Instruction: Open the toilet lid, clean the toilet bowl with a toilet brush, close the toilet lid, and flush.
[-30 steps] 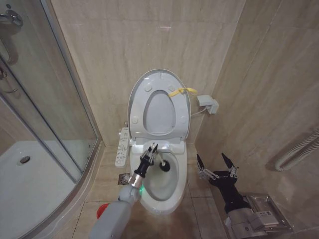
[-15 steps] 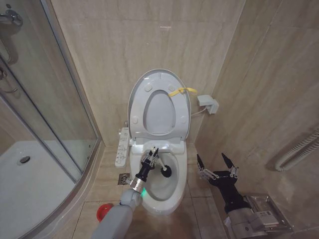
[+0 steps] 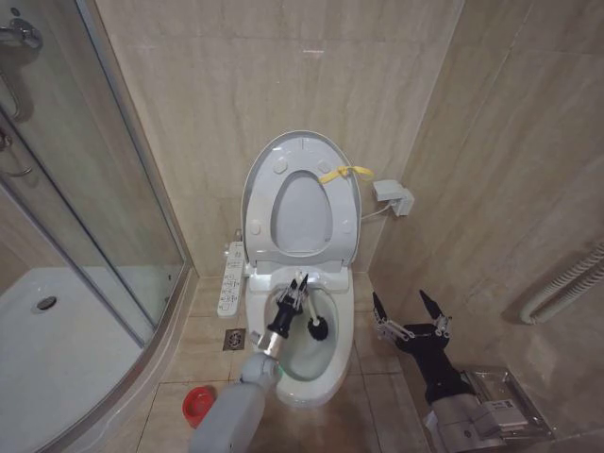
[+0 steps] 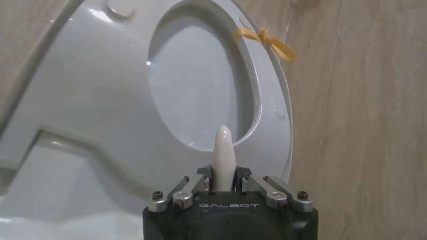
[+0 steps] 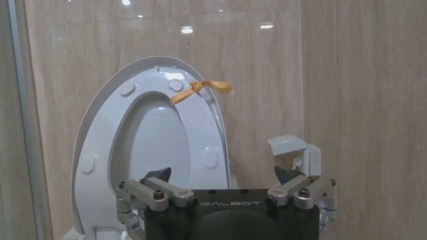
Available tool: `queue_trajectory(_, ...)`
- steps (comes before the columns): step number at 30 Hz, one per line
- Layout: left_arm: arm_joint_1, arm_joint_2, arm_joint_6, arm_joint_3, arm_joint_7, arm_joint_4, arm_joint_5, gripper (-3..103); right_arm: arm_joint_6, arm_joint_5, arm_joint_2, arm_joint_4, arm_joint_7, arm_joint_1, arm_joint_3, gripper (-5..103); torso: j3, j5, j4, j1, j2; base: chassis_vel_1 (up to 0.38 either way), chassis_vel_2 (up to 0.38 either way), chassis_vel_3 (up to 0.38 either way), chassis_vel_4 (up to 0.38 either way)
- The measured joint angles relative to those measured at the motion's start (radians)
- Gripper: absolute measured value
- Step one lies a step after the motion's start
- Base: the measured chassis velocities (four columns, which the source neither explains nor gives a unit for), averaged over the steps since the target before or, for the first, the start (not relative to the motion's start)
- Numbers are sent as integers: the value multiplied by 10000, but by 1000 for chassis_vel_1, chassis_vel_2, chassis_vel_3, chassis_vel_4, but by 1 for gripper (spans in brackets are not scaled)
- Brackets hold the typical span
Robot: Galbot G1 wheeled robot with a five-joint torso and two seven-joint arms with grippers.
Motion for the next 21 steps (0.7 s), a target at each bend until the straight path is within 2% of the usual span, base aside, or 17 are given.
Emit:
queue_trajectory(5, -13, 321, 39, -118, 159, -379, 278, 21, 0, 0, 0, 0, 0, 0, 0, 100, 0, -3, -5, 0, 0, 0, 0, 0, 0)
queue_trajectory(9, 121, 807, 187, -205, 596, -631, 863, 21, 0, 0, 0, 0, 0, 0, 0, 100, 0, -2, -3, 0, 0, 0, 0, 0, 0)
queue_trajectory(14, 336, 1024, -97, -325, 727, -279, 1469, 21, 0, 0, 0, 0, 0, 0, 0, 100, 0, -3, 1, 0, 0, 0, 0, 0, 0)
queue_trajectory(16, 465, 1004, -219, -496, 445, -147, 2238, 21, 0, 0, 0, 0, 0, 0, 0, 100, 0, -3, -1, 0, 0, 0, 0, 0, 0)
queue_trajectory(17, 465, 1004, -219, -496, 445, -147, 2238, 21, 0, 0, 0, 0, 0, 0, 0, 100, 0, -3, -1, 0, 0, 0, 0, 0, 0)
queue_trajectory(19, 404, 885, -246, -614, -85, 56, 3280, 21, 0, 0, 0, 0, 0, 0, 0, 100, 0, -1, -2, 0, 0, 0, 0, 0, 0)
queue_trajectory(20, 404, 885, -246, -614, -85, 56, 3280, 21, 0, 0, 0, 0, 0, 0, 0, 100, 0, -1, -2, 0, 0, 0, 0, 0, 0)
queue_trajectory(21, 322, 774, -194, -619, -488, 203, 3578, 21, 0, 0, 0, 0, 0, 0, 0, 100, 0, -1, -3, 0, 0, 0, 0, 0, 0)
